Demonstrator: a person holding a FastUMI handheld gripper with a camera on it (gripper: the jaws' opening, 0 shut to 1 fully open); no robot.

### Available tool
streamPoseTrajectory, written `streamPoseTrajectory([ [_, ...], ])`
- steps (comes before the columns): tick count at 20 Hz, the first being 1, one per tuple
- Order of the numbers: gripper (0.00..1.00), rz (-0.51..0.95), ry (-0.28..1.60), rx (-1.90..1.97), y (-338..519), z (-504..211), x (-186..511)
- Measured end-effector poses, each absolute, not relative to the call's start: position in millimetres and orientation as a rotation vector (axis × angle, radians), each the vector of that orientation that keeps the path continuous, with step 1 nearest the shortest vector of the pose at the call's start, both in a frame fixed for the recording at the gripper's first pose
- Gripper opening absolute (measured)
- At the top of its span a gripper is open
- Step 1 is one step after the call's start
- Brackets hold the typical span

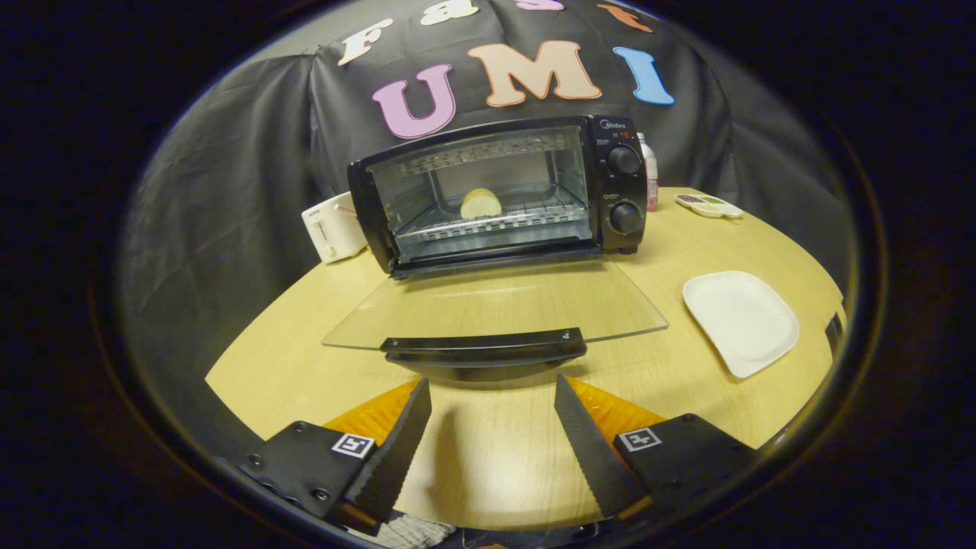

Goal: Open the toaster oven, put the food inside, and close the toaster oven door.

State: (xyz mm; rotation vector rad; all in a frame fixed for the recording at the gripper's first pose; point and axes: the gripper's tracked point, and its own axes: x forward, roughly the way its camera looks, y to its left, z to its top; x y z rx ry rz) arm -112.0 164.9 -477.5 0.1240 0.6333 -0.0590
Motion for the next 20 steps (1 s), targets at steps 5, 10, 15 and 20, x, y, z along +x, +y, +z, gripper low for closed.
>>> streamPoseTrajectory([
  [5, 0.99, -0.062, 0.626, 0.105, 164, -476, -104],
  [10, 1.00, -0.064, 0.608, 0.126, 168, -469, -102],
  [15, 1.00, -0.044, 0.544, 0.187, 171, -446, -93],
  [20, 1.00, -0.019, 0.451, 0.187, 175, -410, -74],
])
